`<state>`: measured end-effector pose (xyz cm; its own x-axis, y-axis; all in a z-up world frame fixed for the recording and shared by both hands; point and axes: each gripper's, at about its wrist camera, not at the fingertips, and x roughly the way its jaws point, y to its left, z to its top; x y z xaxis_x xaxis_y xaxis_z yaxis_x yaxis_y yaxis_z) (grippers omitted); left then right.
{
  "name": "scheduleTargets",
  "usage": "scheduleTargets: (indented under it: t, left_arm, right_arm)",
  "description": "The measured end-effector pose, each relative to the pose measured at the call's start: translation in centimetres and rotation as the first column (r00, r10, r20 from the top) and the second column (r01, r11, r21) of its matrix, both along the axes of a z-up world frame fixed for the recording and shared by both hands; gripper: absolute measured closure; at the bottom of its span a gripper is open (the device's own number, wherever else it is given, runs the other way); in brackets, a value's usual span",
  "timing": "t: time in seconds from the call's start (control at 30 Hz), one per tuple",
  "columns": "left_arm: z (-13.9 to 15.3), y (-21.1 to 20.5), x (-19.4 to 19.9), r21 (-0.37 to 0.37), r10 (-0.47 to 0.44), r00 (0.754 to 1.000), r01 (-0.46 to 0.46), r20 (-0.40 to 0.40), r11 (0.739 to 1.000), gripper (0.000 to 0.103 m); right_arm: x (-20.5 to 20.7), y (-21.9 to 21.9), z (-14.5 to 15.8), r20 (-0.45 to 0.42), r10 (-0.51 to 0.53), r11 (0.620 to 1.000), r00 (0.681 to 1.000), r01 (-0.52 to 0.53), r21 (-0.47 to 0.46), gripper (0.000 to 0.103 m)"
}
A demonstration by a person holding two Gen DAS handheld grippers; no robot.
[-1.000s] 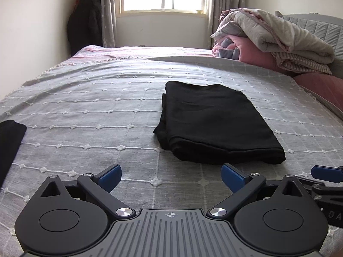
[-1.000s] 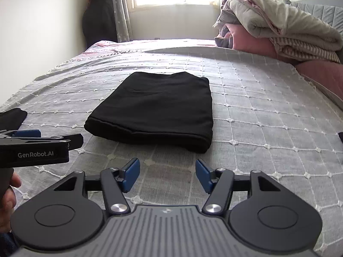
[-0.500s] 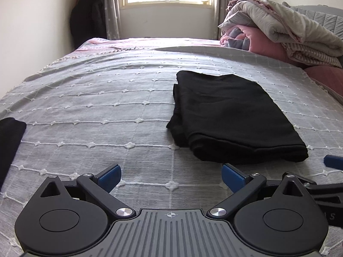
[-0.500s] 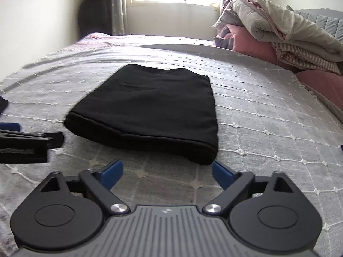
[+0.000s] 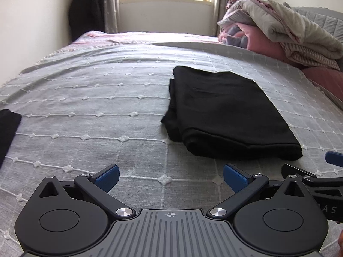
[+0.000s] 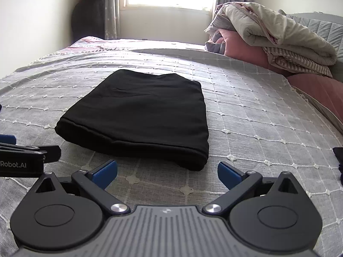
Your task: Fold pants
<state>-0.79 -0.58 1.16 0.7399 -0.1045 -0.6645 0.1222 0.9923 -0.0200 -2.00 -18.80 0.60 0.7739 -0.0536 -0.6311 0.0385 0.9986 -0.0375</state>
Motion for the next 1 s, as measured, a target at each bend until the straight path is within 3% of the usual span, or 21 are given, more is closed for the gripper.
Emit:
scheduleTargets:
  t: [0.53, 1.0]
  left_arm:
    - [0.08, 0.16, 0.04, -0.009, 0.016, 1.000, -0.016, 0.011, 1.000, 0.000]
    - [-0.01, -0.55, -0.23, 0.037, -0.013, 1.000, 0.013, 0.015, 0.999, 0.000]
  right_arm:
    - [0.24, -0.35, -0.07, -0.006, -0.047, 0.999, 0.999, 0.047, 0.017, 0.000]
    - [0.20, -0.41, -0.12, -0.007, -0.041, 0.999, 0.999, 0.042, 0.015, 0.000]
